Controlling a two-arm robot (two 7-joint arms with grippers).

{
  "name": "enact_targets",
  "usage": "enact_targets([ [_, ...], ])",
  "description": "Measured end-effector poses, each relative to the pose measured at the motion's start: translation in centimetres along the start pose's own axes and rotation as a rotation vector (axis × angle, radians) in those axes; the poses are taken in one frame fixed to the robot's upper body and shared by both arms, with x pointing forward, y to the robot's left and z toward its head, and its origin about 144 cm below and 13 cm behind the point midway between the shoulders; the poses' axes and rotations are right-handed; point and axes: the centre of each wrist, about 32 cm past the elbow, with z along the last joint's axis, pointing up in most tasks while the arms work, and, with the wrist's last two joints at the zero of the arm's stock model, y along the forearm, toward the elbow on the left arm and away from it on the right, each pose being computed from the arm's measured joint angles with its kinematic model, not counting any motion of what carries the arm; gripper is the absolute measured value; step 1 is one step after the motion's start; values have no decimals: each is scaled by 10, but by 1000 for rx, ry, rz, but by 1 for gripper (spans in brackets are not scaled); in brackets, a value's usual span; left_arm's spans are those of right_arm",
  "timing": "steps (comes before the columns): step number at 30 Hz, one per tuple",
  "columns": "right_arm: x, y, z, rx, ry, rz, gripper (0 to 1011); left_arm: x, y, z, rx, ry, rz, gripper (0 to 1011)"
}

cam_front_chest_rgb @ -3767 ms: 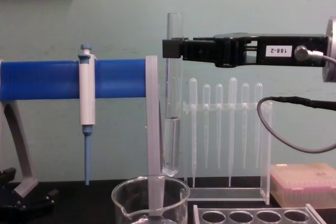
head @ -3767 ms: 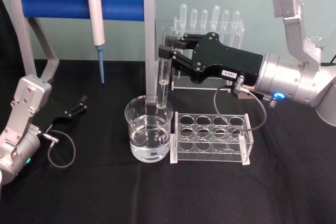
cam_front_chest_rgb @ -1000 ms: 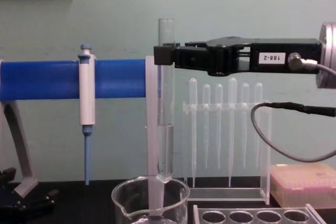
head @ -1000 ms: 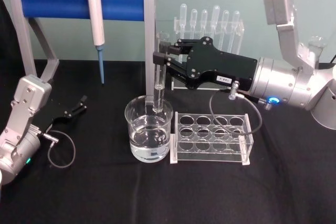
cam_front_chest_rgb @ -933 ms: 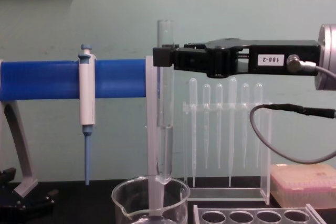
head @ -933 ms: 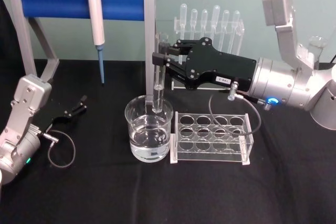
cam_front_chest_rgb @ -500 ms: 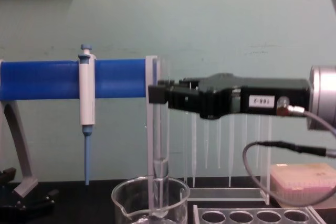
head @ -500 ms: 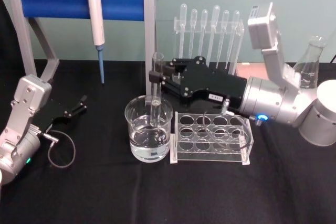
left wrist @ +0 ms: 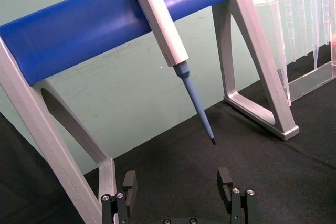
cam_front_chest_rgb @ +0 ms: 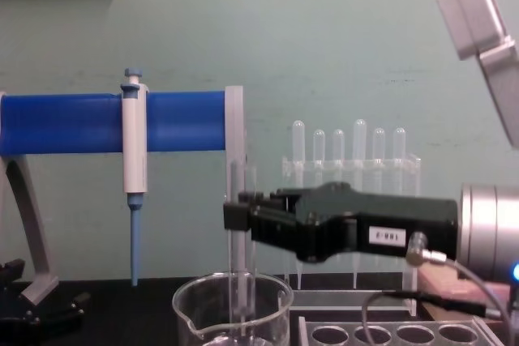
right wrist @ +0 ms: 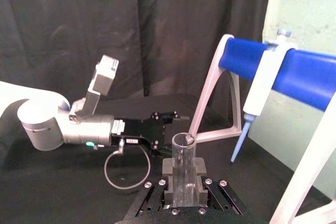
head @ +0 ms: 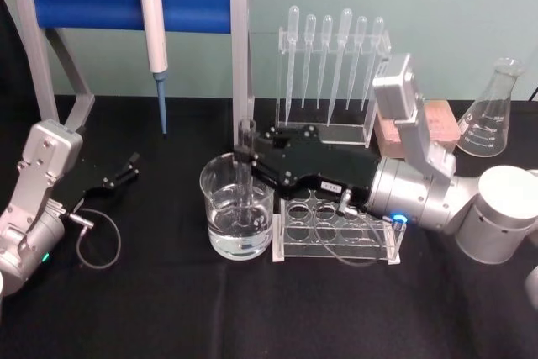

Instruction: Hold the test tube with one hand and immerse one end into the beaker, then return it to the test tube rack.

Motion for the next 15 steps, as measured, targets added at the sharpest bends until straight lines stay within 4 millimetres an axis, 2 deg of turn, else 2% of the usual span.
enact_targets([
  [5,-3,1,-13,-3,9,-7,241,0,0,0,0,0,0,1000],
  [15,-2,0,-22,-5,7,-18,241,0,0,0,0,0,0,1000],
])
